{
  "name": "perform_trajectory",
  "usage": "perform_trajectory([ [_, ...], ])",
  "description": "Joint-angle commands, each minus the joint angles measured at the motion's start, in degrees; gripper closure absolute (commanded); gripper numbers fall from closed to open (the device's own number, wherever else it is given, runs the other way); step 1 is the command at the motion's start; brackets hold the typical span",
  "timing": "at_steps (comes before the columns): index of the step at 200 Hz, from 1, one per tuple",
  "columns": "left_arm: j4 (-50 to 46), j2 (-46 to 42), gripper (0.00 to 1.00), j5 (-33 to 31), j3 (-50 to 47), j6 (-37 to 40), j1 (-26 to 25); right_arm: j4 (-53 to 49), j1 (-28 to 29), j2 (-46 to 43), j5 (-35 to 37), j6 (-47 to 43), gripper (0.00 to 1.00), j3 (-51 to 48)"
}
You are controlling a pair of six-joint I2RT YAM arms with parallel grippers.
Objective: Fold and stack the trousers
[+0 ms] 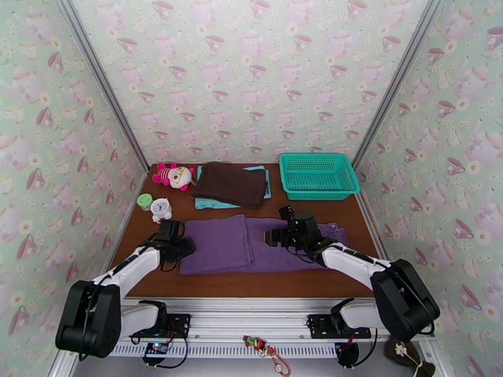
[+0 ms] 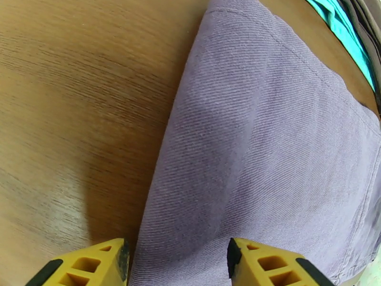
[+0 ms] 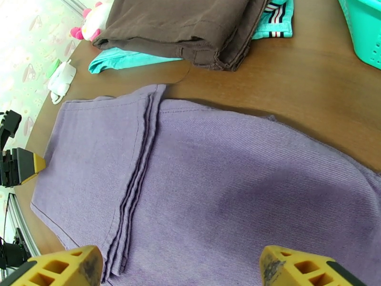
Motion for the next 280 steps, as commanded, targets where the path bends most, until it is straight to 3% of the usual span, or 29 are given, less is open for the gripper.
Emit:
perform_trajectory([
  [1,0.76,0.69,0.38,1.71,1.12,1.73,0.29,0.88,0.15,0.80,-1.75,-0.10,0.09,1.60],
  [23,0.25,2.85,0.37,1.15,2.37,2.49,0.67,0.98,0.09,1.36,-1.88,-0.15,0.08,1.77],
  [47,3.60,5.95,0.39,5.86,3.22,3.16,0.67,0.72,0.07,1.48,-2.61,-0.09,0.08,2.12],
  [66,3.43,9.34,0.44,6.56,4.80,3.70,0.61,0.98,0.07,0.98,-3.05,0.00,0.07,1.87],
  [83,3.27,11.13,0.68,7.42,5.27,3.72,0.65,0.73,0.08,0.93,-2.92,-0.06,0.07,1.86],
  [113,1.28,9.15,1.00,5.44,4.48,3.03,0.67,-0.16,-0.03,0.60,-3.13,-0.35,0.07,2.30],
  [191,-19.60,-2.21,1.00,-8.96,17.59,5.11,1.17,-1.11,-0.85,-6.01,-0.41,-0.35,0.01,0.03],
  [253,-35.58,-0.18,1.00,-29.46,35.07,10.13,4.49,-2.35,-1.24,-9.88,4.69,0.73,0.01,-1.21],
  [280,-36.60,-0.41,1.00,-32.20,39.01,12.60,6.67,-2.71,-1.57,-10.10,3.85,0.73,0.01,-1.06],
])
